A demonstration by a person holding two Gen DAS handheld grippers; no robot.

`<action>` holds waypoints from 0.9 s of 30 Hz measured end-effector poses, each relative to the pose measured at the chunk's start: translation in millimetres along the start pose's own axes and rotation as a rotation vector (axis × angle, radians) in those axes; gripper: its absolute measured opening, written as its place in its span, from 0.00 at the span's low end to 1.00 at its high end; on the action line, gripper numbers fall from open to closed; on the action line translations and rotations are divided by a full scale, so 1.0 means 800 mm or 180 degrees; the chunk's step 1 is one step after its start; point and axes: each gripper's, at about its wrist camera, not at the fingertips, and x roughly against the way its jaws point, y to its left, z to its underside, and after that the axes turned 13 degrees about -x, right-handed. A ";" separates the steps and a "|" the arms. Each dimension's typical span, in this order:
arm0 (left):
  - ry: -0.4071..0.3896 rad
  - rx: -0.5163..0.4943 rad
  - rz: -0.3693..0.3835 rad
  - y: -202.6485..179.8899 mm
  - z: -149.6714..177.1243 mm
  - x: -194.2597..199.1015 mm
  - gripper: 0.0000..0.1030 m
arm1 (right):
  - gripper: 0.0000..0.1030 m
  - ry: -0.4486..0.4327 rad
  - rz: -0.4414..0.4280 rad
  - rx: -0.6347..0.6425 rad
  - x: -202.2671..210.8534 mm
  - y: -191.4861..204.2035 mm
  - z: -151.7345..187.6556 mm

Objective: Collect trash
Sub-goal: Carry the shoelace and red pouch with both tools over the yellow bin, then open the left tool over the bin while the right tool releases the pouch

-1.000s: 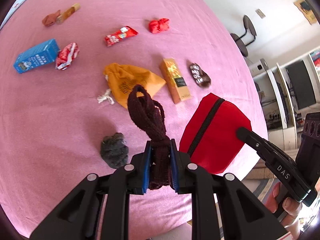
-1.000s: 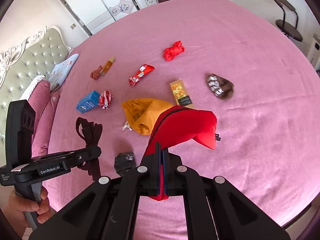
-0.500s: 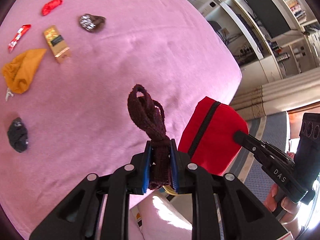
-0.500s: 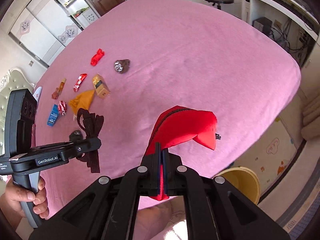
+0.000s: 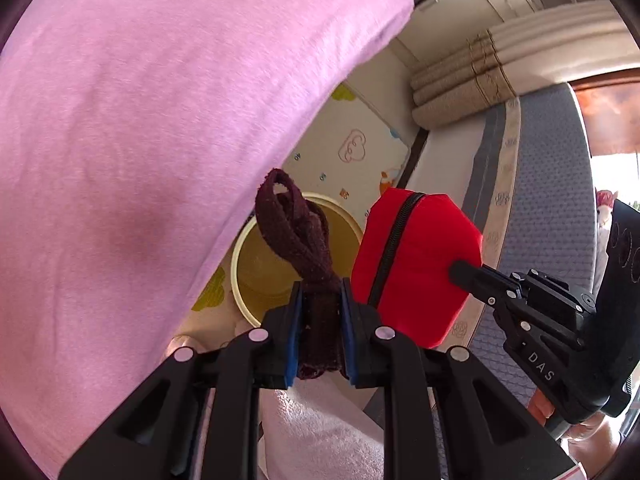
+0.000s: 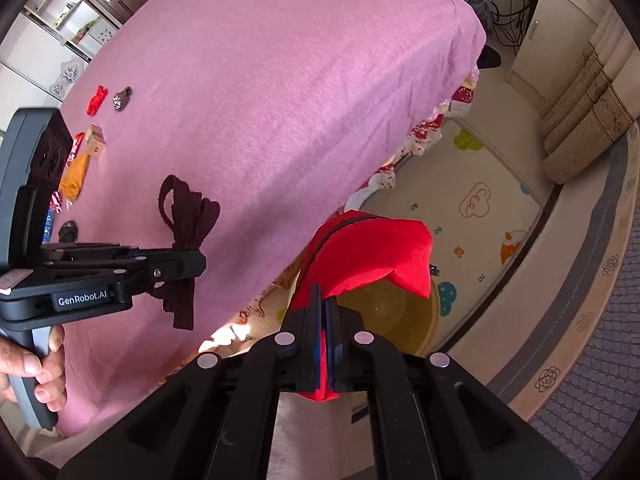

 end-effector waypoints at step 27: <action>0.0559 -0.0277 -0.0154 -0.023 0.002 -0.083 0.78 | 0.41 0.0362 -0.0023 -0.0368 -0.041 -0.093 0.017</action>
